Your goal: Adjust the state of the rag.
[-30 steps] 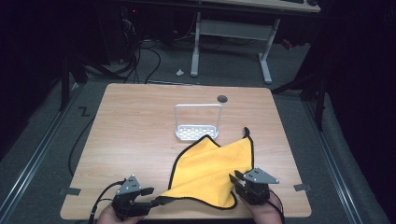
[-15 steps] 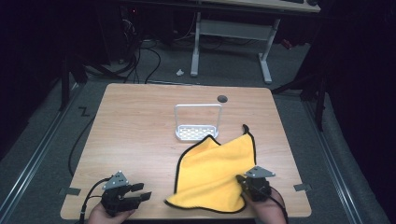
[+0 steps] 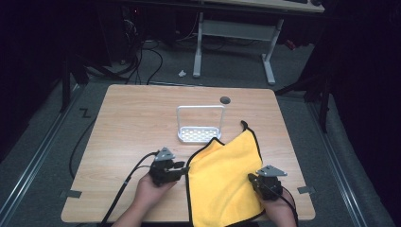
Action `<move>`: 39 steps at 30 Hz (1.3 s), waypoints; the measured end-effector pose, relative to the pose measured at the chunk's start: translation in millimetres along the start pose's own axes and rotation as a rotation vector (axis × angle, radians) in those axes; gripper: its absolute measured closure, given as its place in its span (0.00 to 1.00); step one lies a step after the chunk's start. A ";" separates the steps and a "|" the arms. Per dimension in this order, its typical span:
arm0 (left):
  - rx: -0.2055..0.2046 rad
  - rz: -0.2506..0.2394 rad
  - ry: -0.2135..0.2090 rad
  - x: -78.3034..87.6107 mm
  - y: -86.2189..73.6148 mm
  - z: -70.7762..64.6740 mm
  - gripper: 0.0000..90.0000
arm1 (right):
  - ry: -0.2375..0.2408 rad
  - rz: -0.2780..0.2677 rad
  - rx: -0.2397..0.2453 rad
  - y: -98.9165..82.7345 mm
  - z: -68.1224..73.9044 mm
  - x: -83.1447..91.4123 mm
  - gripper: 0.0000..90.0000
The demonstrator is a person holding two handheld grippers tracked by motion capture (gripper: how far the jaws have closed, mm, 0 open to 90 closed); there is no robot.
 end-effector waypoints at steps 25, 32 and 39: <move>-0.017 0.082 -0.082 49.9 -67.1 -69.6 0.89 | -0.050 0.016 0.172 30.4 20.7 -30.2 0.96; 0.006 0.004 0.019 30.2 -11.4 -8.1 0.83 | -0.042 0.011 0.149 31.5 17.4 -25.6 0.87; -0.011 0.112 0.080 -4.6 -18.1 14.7 0.92 | -0.011 -0.023 0.085 13.6 19.1 5.8 0.91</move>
Point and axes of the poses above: each handheld gripper's, and its own axes: x roughly backward along the jaws, y roughly out of its top, z roughly to its left, the point moved 9 cm from there along -x, roughly forward along the jaws, and after that the axes turned 9 degrees about -x, right-handed, at the moved point
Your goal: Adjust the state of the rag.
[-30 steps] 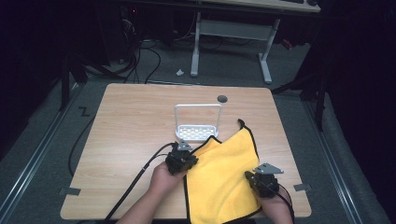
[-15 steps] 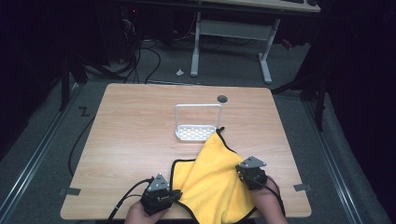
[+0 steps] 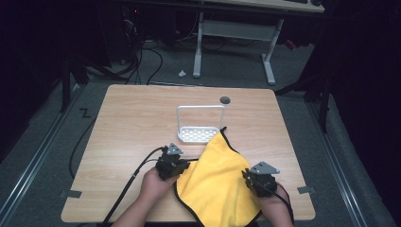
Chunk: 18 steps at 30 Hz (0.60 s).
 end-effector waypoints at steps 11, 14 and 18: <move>0.071 -0.035 0.067 81.1 -77.8 -8.6 0.98 | -0.018 0.009 0.005 -3.7 -4.0 -11.6 0.95; 0.094 -0.010 0.072 99.8 -94.5 -18.1 0.98 | -0.044 0.005 0.012 9.7 -7.2 -25.5 0.95; 0.060 0.034 0.057 106.1 -97.2 -26.8 0.96 | -0.051 0.006 0.009 26.6 -7.9 -41.1 0.91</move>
Point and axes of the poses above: each handheld gripper's, and its own axes: x roughly backward along the jaws, y roughly out of its top, z roughly to its left, the point moved 9 cm from there along -x, roughly forward along the jaws, and after that the axes turned 9 degrees about -x, right-handed, at the moved point
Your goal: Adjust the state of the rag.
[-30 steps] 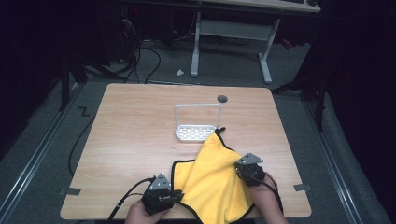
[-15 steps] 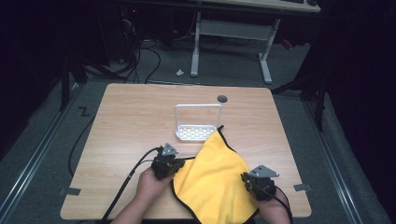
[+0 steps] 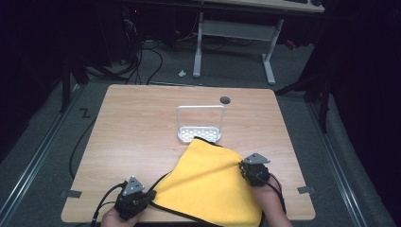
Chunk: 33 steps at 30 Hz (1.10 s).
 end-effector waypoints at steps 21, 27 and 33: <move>0.167 -0.092 -0.150 -104.4 115.6 32.3 0.56 | 0.016 -0.078 -0.312 -29.2 -65.2 34.4 0.56; 0.105 -0.051 -0.131 -106.7 107.2 19.8 0.96 | 0.025 -0.031 -0.324 -28.1 -65.5 16.3 0.70; 0.102 -0.111 -0.041 -72.3 84.1 29.8 1.00 | 0.062 -0.029 -0.200 -17.0 -31.7 18.0 0.94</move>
Point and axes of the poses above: each handheld gripper's, and its own axes: x roughly backward along the jaws, y roughly out of its top, z roughly to its left, the point moved 9 cm from there along -x, roughly forward along the jaws, and after that the axes turned 9 degrees about -x, right-handed, at the moved point
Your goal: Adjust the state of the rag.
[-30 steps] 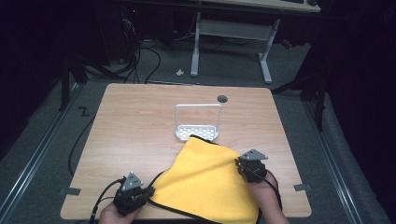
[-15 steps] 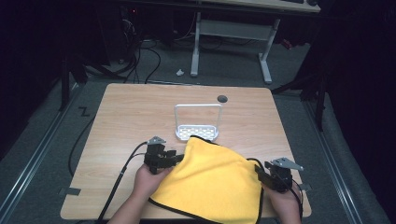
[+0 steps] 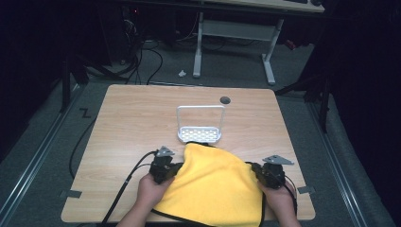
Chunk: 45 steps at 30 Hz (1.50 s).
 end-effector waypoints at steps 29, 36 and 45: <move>-0.173 0.056 -0.002 -18.3 -6.2 -44.0 0.60 | -0.102 -0.026 0.083 -1.6 -5.2 1.5 0.70; -0.217 0.053 -0.067 -17.3 -10.9 -61.8 0.76 | -0.110 -0.009 0.077 -7.7 -7.0 -0.3 0.71; -0.224 0.015 -0.042 -3.6 -9.5 -61.7 0.96 | -0.119 -0.011 0.086 -7.7 -6.9 -1.0 0.72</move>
Point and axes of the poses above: each handheld gripper's, and its own axes: x roughly backward along the jaws, y roughly out of its top, z roughly to its left, the point moved 9 cm from there along -x, roughly forward along the jaws, and after that the axes turned 9 degrees about -x, right-handed, at the moved point
